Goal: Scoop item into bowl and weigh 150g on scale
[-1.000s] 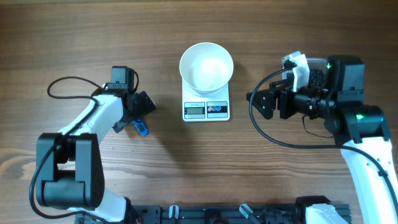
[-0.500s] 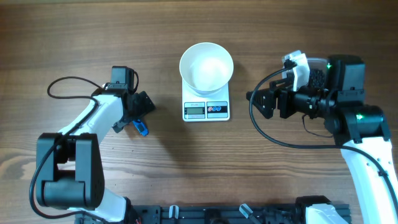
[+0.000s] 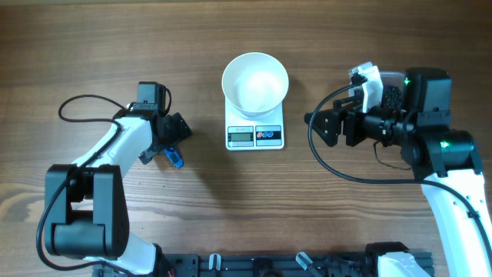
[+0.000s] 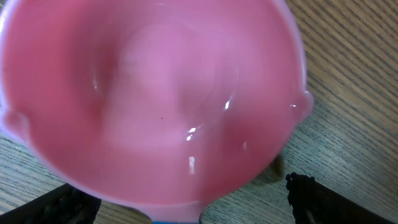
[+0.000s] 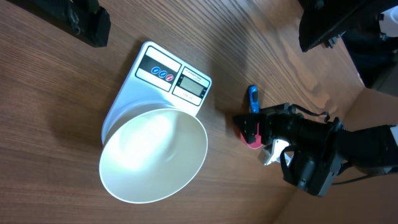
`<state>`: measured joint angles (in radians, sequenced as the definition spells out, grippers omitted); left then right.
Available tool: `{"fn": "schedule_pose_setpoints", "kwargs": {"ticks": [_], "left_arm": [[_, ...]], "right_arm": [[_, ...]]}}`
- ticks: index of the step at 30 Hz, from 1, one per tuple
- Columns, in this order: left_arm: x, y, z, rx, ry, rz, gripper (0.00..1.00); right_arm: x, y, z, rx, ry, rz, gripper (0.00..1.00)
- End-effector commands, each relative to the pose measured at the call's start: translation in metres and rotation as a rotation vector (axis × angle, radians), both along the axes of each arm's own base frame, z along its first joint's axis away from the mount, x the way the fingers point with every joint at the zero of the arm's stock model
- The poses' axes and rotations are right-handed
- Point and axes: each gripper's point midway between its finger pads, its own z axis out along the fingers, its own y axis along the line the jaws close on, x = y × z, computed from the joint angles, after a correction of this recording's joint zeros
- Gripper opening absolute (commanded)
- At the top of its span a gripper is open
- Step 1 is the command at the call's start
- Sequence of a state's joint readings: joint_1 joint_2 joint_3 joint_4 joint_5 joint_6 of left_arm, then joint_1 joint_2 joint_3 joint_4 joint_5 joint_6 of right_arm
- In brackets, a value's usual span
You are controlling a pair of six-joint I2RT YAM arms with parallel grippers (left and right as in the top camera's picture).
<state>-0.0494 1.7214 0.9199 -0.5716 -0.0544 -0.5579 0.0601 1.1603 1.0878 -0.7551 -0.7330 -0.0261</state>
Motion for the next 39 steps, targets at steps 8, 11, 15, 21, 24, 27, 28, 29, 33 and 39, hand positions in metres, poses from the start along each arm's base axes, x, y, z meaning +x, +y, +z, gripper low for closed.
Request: {"fn": "schedule_pose_setpoints", "kwargs": {"ticks": [8, 11, 15, 21, 24, 27, 28, 29, 33, 39], "left_arm": [[0.01, -0.001, -0.008, -0.018, -0.043, 0.004, 1.0], [0.014, -0.013, -0.006, -0.085, -0.059, -0.012, 1.0], [0.032, -0.016, 0.023, -0.103, -0.133, -0.099, 1.0], [0.043, -0.01, 0.122, -0.105, -0.355, -0.084, 1.0], [0.026, -0.01, 0.107, -0.105, -0.275, -0.079, 0.89], [0.004, -0.009, 0.074, -0.106, -0.164, -0.073, 0.61], [-0.002, -0.008, 0.064, -0.104, -0.134, -0.07, 0.57], [-0.013, -0.003, 0.051, -0.073, -0.087, -0.059, 0.56], [-0.023, 0.013, 0.043, 0.018, -0.04, -0.037, 0.61], [-0.024, 0.007, 0.04, -0.018, -0.04, -0.044, 0.64]], "right_arm": [[0.001, 0.002, 0.007, 0.014, -0.011, 0.008, 1.0], [0.003, 0.0, 0.007, 0.004, -0.018, -0.003, 1.0], [0.003, 0.0, 0.007, 0.008, -0.011, -0.007, 1.0], [0.002, 0.0, 0.006, 0.007, -0.007, -0.007, 1.0], [0.002, 0.0, 0.003, 0.007, 0.008, -0.007, 1.0], [0.0, 0.0, -0.005, 0.012, 0.062, -0.017, 1.0], [0.0, 0.0, -0.008, 0.011, 0.076, -0.017, 1.0], [0.0, 0.0, -0.011, 0.008, 0.089, -0.016, 1.0], [0.004, 0.0, -0.022, 0.007, 0.129, -0.016, 1.0], [0.008, 0.0, -0.035, 0.005, 0.179, -0.017, 1.0]]}}
